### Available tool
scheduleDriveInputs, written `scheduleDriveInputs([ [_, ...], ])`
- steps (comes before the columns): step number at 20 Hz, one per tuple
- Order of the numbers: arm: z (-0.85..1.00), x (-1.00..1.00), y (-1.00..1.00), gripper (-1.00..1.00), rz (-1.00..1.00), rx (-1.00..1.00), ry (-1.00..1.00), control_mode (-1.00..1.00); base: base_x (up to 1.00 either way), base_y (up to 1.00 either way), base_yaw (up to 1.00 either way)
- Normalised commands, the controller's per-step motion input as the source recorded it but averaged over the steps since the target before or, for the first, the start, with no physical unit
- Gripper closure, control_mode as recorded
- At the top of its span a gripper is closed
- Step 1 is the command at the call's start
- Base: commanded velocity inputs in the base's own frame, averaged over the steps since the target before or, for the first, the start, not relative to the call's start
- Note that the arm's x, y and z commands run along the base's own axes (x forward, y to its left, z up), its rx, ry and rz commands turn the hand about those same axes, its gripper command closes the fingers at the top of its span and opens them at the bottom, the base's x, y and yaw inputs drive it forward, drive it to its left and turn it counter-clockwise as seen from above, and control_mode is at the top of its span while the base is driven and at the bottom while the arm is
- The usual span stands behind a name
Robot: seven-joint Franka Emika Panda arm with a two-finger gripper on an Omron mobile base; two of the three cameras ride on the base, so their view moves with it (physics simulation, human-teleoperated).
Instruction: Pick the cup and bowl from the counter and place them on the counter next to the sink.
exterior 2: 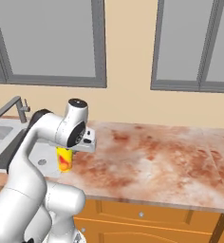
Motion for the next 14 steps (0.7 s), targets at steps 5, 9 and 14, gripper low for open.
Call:
scheduleDriveInputs([
  [5, -0.19, 0.38, 0.01, 1.0, 0.0, -0.02, 0.0, -1.0, 0.0, 0.0, 0.0],
  [9, -0.35, 0.4, 0.1, 1.0, 0.0, -0.03, 0.0, -1.0, 0.0, 0.0, 0.0],
  [14, -0.38, 0.27, 0.15, 1.0, 0.0, -0.02, 0.0, -1.0, 0.0, 0.0, 0.0],
])
